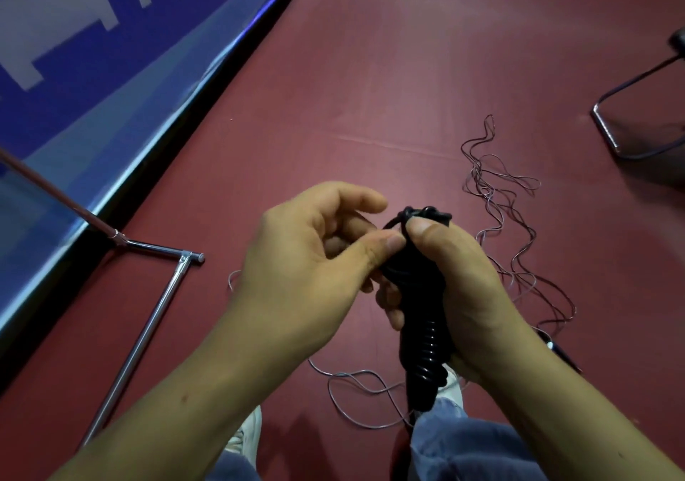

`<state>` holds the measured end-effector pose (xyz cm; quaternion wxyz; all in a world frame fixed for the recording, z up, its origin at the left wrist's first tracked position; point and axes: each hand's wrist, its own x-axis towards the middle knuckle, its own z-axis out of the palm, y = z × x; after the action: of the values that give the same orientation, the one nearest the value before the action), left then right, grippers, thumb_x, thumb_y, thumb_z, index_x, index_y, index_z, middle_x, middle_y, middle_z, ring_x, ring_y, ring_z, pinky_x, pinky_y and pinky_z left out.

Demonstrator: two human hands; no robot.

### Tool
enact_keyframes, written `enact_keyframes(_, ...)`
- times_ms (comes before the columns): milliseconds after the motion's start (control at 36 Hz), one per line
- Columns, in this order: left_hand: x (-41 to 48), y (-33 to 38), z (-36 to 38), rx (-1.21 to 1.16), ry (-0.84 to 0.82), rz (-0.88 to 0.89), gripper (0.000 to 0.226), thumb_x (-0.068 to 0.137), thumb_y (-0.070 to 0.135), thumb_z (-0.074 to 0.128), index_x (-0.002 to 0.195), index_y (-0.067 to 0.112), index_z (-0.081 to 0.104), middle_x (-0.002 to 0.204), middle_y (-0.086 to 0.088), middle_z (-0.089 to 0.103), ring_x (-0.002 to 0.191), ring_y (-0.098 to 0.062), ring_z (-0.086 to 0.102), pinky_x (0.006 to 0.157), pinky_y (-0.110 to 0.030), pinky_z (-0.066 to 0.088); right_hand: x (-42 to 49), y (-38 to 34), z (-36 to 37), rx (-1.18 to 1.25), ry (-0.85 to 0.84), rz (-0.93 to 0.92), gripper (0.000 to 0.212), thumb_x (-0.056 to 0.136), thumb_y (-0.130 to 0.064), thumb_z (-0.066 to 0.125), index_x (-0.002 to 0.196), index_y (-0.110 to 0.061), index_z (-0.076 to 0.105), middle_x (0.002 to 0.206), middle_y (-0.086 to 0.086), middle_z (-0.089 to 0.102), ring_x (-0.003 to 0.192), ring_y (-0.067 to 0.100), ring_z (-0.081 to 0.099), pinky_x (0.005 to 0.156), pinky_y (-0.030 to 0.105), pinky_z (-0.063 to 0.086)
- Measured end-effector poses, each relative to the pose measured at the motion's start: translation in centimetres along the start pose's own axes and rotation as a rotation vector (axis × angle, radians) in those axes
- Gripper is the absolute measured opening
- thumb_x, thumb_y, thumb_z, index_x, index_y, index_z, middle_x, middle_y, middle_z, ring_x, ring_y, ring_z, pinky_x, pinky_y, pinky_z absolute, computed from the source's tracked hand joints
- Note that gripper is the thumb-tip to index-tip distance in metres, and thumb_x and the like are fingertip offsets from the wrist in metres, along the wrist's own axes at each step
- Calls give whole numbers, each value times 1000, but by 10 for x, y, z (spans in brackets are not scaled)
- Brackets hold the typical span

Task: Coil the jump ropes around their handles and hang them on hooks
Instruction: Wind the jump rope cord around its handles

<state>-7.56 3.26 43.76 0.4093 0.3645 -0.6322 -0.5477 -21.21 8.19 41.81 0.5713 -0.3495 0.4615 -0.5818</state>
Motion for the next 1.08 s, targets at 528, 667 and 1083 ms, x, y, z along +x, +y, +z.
enact_keyframes(528,1,4,-5,68,56,75,11,81,8,82,81,17,76,64,-4,72,53,-21,67,49,-35,55,1,-5,-4,59,-77,105,54,71,-47,63,99,-2,58,71,12,64,44,21,51,42,28,44)
enact_keyframes(667,1,9,-3,45,45,77,11,80,2,80,78,12,78,62,-6,71,52,-13,64,50,-26,53,0,-4,-4,51,-80,129,57,70,-49,62,100,0,56,69,10,64,43,20,51,50,34,44)
enact_keyframes(1083,8,7,4,24,64,21,22,80,-7,76,70,12,74,60,-9,69,52,-14,62,53,-28,55,1,-2,-2,19,-92,157,46,69,-51,60,88,-9,61,64,8,58,42,20,49,50,32,43)
